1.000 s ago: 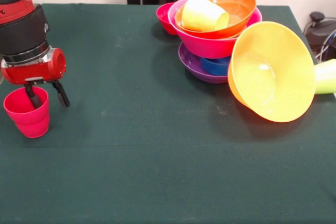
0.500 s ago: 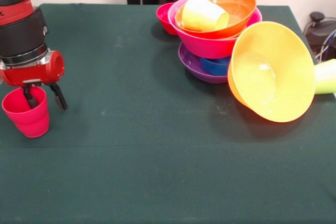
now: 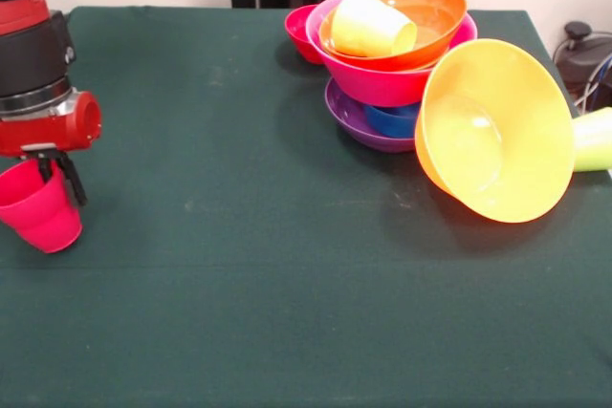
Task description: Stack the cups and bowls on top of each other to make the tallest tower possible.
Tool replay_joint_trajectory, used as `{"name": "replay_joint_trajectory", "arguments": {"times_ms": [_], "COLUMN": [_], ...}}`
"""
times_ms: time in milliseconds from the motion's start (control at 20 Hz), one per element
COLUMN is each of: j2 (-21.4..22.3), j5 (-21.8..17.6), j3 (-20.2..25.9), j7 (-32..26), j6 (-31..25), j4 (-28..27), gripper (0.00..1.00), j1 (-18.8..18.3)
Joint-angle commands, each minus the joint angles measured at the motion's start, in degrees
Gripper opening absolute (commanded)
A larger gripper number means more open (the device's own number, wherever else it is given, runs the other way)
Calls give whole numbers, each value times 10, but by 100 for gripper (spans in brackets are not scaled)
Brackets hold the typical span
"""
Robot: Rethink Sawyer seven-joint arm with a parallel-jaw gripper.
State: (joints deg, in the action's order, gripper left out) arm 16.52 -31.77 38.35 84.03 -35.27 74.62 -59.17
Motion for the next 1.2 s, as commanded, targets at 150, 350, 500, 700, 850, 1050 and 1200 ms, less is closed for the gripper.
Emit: {"name": "replay_joint_trajectory", "arguments": {"times_ms": [150,350,500,700,850,1050,1200], "j2": [-8,6,94,222,290,354,375], "j5": [-55,-52,-21,39,87,148,178], "j3": [-44,-36,-33,-18,-5,-6,-13], "j7": [-45,-42,16,85,118,127,121], "j6": [21,26,18,-7,-8,-49,-68], "j4": [22,29,104,195,238,260,266], "gripper": [0,0,0,0,0,0,0], "j1": [17,18,22,28,30,42,48]}}
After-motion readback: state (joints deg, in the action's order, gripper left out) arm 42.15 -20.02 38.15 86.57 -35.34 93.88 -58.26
